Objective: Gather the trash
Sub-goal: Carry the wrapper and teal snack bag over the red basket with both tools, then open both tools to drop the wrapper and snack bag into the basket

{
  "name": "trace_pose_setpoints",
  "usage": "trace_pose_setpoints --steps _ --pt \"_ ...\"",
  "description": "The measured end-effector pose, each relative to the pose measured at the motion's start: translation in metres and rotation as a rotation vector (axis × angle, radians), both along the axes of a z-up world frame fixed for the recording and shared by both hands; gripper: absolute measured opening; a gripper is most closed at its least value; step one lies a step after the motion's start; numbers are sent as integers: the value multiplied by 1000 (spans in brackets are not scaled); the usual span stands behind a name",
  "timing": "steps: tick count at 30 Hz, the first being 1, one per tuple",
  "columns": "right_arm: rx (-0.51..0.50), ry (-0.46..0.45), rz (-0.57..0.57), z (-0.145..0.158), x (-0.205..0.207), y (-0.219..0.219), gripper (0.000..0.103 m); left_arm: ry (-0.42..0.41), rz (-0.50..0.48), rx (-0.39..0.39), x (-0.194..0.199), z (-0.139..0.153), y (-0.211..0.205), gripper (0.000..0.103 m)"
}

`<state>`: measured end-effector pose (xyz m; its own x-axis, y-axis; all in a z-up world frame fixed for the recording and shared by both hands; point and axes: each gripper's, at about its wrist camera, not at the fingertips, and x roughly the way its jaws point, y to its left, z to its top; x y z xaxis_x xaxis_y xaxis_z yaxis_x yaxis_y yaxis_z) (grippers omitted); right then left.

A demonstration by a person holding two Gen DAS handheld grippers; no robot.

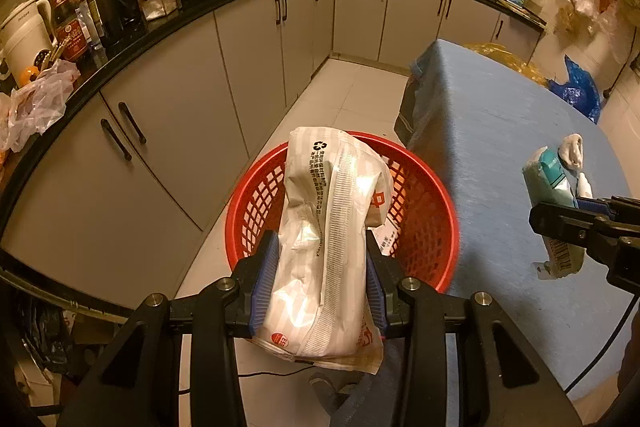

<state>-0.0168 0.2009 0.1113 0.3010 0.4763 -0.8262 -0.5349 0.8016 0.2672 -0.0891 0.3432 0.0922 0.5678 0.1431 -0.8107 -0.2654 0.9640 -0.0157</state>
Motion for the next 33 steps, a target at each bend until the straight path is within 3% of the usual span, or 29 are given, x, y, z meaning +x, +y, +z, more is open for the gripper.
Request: trace_pose_setpoints --steps 33 --pt "-20 45 26 -18 25 49 35 40 -7 -35 20 -24 35 39"
